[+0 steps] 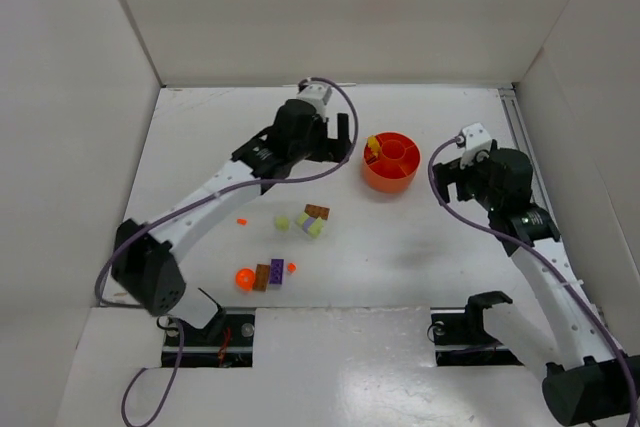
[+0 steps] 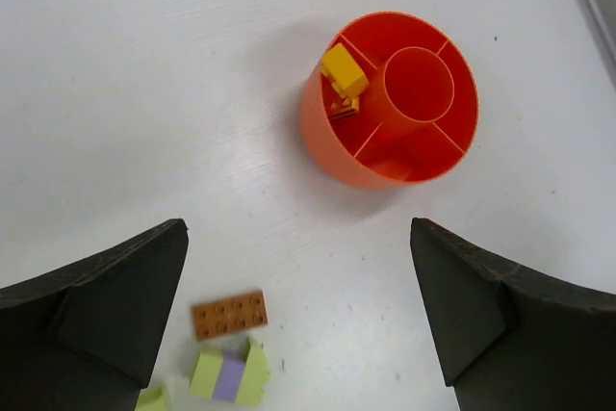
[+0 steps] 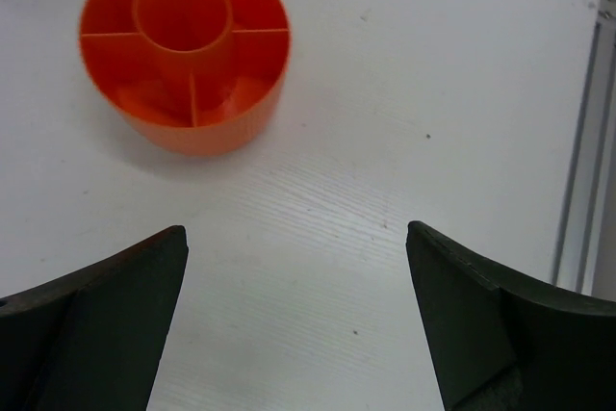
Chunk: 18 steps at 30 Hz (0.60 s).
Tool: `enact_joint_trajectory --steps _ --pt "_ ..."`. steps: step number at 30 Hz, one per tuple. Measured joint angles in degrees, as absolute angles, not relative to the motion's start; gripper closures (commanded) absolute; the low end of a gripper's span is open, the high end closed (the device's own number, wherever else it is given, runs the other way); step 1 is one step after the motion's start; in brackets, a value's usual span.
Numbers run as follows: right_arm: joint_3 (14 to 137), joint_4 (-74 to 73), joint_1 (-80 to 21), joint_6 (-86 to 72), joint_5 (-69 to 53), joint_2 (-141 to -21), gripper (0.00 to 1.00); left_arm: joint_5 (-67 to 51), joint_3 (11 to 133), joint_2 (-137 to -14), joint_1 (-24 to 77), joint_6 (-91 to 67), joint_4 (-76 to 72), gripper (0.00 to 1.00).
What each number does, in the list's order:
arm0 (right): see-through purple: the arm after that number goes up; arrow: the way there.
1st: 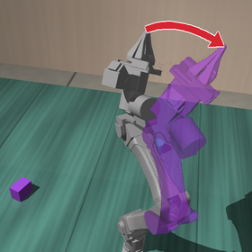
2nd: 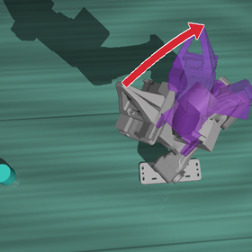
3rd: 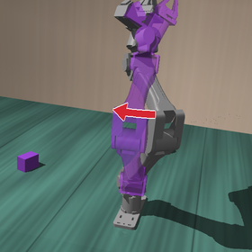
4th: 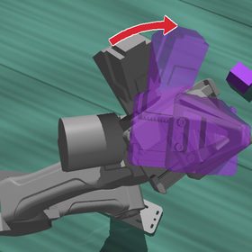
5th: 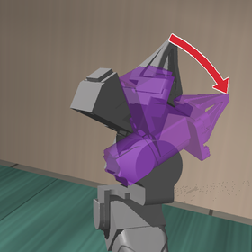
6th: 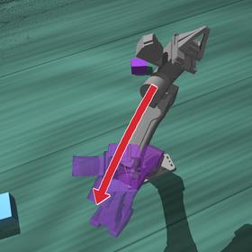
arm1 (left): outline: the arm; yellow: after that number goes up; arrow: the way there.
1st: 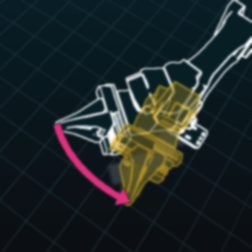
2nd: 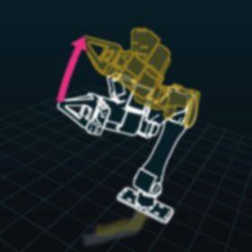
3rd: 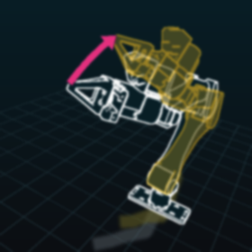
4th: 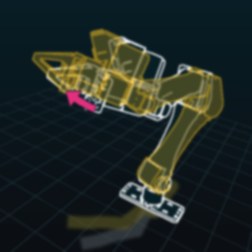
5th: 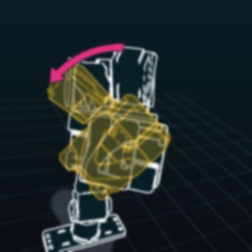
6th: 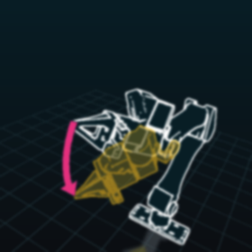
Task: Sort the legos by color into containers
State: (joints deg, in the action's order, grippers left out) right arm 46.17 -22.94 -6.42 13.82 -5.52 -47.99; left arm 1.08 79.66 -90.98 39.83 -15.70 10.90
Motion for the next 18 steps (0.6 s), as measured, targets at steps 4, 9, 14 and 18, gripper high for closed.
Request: enact_joint_trajectory --steps 4,9,14,18 --pt "46.6 -22.0 -18.6 15.6 -5.8 -50.4 0.00 5.3 67.9 -75.8 38.4 -23.2 10.8 0.00" --pt "47.5 -18.8 -36.2 16.0 -5.0 -59.9 0.00 9.3 53.8 -63.9 38.2 -34.2 15.3 0.00" --pt "47.4 -13.2 -46.3 13.4 -4.7 -68.0 0.02 12.9 44.9 -54.0 37.9 -44.0 23.2 0.00" --pt "47.4 -10.2 -51.9 11.1 -2.5 -73.6 0.03 15.6 43.6 -47.9 37.6 -49.9 27.1 0.00"
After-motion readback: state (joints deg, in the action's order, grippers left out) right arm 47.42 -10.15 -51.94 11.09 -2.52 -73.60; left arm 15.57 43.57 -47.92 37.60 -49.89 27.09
